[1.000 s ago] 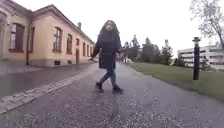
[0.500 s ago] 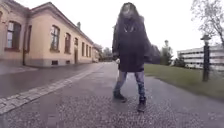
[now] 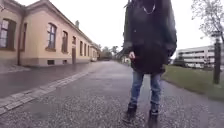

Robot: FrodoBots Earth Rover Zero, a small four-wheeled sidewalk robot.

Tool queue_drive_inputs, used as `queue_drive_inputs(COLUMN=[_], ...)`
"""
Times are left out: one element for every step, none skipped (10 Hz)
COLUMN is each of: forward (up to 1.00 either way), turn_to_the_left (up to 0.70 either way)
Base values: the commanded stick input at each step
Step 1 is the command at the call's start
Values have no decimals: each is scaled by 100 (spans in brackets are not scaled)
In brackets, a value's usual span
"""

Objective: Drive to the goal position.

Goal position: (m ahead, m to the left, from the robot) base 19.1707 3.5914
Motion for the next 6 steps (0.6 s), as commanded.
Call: queue_drive_inputs(forward=[0, 0, 0, 0, 0, 0], turn_to_the_left=[0, 0, 0, 0, 0, 0])
